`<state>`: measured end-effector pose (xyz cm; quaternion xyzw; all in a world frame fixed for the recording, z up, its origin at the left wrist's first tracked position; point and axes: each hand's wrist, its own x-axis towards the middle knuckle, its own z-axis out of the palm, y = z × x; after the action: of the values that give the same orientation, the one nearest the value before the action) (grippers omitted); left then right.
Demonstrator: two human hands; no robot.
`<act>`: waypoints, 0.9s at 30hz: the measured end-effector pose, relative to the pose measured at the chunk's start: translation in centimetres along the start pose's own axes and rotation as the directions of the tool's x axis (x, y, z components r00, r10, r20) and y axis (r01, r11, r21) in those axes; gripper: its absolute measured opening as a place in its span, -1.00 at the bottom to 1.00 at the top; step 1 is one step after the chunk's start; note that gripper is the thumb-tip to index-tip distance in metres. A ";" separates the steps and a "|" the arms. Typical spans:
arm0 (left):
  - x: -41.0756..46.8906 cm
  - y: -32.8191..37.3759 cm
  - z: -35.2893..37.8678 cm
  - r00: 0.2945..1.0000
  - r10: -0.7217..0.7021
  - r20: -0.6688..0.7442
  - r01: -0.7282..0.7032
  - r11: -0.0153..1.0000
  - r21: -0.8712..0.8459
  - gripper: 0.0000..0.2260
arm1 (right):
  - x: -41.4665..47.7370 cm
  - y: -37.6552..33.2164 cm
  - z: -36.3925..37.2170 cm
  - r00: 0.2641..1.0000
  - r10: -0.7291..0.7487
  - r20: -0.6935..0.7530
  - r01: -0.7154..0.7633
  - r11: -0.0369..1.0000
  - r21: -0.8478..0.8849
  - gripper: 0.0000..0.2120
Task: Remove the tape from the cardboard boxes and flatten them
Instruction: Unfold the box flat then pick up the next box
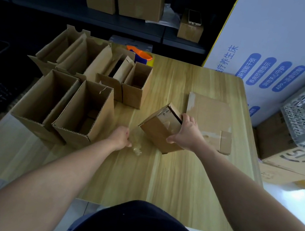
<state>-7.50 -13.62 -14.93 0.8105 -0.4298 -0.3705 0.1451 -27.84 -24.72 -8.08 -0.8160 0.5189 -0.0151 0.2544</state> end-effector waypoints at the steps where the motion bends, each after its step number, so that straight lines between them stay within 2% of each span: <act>1: -0.1 0.1 0.0 1.000 0.006 -0.001 -0.006 1.000 0.006 -0.75 | 0.0 0.0 0.0 1.000 0.001 0.001 -0.001 1.000 -0.001 -0.02; 3: -0.1 0.3 -0.2 0.999 0.028 0.022 -0.028 0.999 0.026 -0.88 | 0.1 0.0 0.0 1.000 0.006 0.003 -0.006 1.000 -0.001 -0.01; 6: 0.1 0.6 -0.8 0.997 0.070 0.043 -0.072 0.996 0.057 -0.76 | 0.2 0.1 -0.2 1.000 0.013 0.008 -0.013 1.000 -0.002 0.00; 10: 0.1 1.2 -1.9 0.996 0.085 -0.011 -0.084 0.995 0.055 -0.85 | 0.4 -0.1 -0.7 1.000 0.023 -0.005 -0.023 1.000 -0.006 -0.02; 14: 0.0 2.4 -2.6 0.991 0.109 -0.075 -0.102 0.990 0.099 -0.83 | 0.5 -0.2 -1.0 0.999 0.038 -0.008 -0.038 0.999 -0.021 -0.02; 16: 0.0 3.7 -2.8 0.971 0.163 -0.177 -0.161 0.987 0.028 -0.78 | 0.6 -0.2 -1.1 0.999 0.050 -0.021 -0.051 0.998 -0.029 -0.01; 18: 0.0 5.7 -2.8 0.931 0.241 -0.275 -0.283 0.951 -0.125 -0.63 | 0.6 -0.2 -1.1 0.998 0.066 -0.013 -0.066 0.997 -0.040 -0.01; 20: -0.1 7.6 -2.6 0.925 0.297 -0.237 -0.358 0.890 -0.282 -0.46 | 0.6 0.0 -1.0 0.996 0.073 0.047 -0.071 0.996 -0.045 -0.03; 22: 0.2 8.8 -2.0 0.936 0.323 -0.138 -0.351 0.872 -0.342 -0.37 | 0.4 0.4 -0.7 0.991 0.049 0.124 -0.047 0.999 -0.024 -0.11; 24: 0.7 9.1 -1.2 0.944 0.313 -0.105 -0.331 0.898 -0.290 -0.37 | 0.2 1.0 -0.7 0.988 0.026 0.153 -0.034 0.998 0.046 -0.23; 27: 1.3 8.9 -0.5 0.945 0.298 -0.134 -0.321 0.922 -0.216 -0.45 | -0.1 2.0 -1.2 0.992 0.038 0.122 -0.055 0.988 0.146 -0.35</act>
<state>-11.90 -19.99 -10.28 0.7268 -0.4979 -0.3509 0.3175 -29.92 -25.76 -7.91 -0.7818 0.5191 0.0008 0.3454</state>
